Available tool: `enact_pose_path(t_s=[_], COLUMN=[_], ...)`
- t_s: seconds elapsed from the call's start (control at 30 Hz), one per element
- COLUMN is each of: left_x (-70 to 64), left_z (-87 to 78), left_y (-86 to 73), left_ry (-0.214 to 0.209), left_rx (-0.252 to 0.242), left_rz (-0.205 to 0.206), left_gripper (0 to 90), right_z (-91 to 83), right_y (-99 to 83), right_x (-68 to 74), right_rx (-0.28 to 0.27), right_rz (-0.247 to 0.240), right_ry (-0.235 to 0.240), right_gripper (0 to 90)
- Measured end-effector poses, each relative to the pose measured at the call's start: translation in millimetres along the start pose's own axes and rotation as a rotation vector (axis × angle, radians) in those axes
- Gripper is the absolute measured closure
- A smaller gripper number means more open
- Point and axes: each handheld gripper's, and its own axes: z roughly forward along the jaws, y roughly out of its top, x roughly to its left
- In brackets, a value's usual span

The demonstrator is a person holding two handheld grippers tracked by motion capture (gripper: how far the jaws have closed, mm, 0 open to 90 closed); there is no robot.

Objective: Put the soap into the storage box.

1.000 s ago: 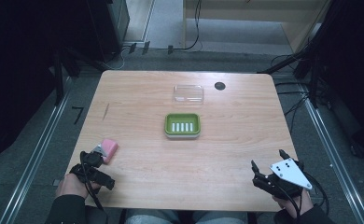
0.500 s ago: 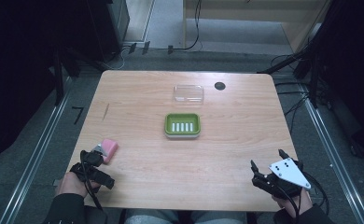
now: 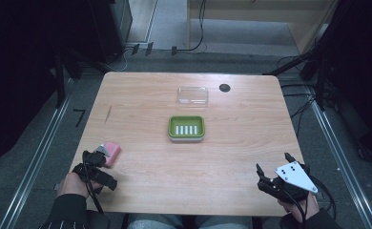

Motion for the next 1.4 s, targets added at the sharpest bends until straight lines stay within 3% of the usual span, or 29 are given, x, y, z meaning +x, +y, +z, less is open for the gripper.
enact_pose_path(t_s=[0.33,0.63,1.13,1.4], left_x=[2.8,-2.5,0.1,1.6], left_z=[-1.5,-5.4,-8.3,-12.2], left_y=[6.9,19.7,37.7,44.5], left_ry=[-0.009,0.025,0.027,0.065], left_rx=[-0.009,-0.016,-0.021,-0.007], left_rz=[0.010,0.031,0.041,0.047], left_gripper=[3.4,2.9,2.4,1.9], right_z=[0.4,0.5,0.8,1.0], right_y=[0.1,0.1,0.3,0.3], right_x=[0.2,0.3,0.5,0.3], right_rx=[0.001,0.002,0.005,0.005], right_rz=[-0.003,-0.003,-0.004,-0.004], right_ry=[-0.001,0.002,0.004,0.005], right_gripper=[13.9,13.9,13.9,13.9])
